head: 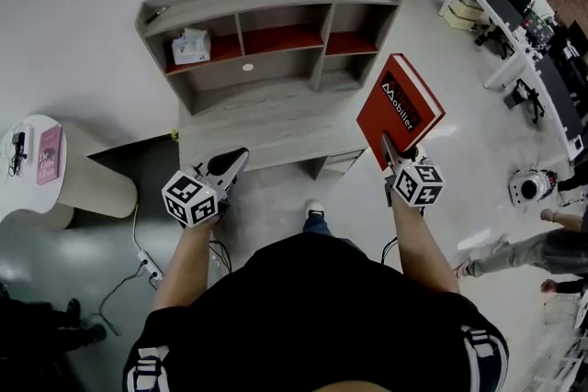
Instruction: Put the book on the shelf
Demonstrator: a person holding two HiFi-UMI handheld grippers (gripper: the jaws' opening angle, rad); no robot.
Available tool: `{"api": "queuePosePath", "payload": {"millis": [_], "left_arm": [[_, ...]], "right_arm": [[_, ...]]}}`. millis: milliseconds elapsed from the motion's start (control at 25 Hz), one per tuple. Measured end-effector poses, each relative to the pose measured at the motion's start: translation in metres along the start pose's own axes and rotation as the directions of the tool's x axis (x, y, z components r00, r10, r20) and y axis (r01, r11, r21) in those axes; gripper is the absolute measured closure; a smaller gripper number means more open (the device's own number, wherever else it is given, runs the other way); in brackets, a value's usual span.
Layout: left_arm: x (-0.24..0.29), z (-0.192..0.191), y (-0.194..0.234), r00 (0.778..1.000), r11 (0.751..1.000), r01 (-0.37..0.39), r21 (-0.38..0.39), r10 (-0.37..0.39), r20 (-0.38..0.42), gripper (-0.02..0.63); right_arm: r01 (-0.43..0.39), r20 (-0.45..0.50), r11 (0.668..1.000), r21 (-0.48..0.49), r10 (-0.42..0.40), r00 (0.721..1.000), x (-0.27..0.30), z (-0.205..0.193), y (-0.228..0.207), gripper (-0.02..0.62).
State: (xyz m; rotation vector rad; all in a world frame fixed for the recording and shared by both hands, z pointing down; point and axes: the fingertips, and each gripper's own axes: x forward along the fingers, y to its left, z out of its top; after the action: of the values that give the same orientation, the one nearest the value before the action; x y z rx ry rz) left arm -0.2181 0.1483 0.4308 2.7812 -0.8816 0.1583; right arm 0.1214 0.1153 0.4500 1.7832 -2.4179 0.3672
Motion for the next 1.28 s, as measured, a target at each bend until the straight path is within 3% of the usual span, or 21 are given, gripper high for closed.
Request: {"api": "queuePosePath", "payload": {"millis": [1280], "left_arm": [[0.076, 0.014, 0.071, 0.998, 0.998, -0.053, -0.035, 0.053, -0.016, 0.586]], "right_arm": [[-0.028, -0.008, 0.999, 0.045, 0.029, 1.0, 0.097, 0.004, -0.058, 0.426]]}}
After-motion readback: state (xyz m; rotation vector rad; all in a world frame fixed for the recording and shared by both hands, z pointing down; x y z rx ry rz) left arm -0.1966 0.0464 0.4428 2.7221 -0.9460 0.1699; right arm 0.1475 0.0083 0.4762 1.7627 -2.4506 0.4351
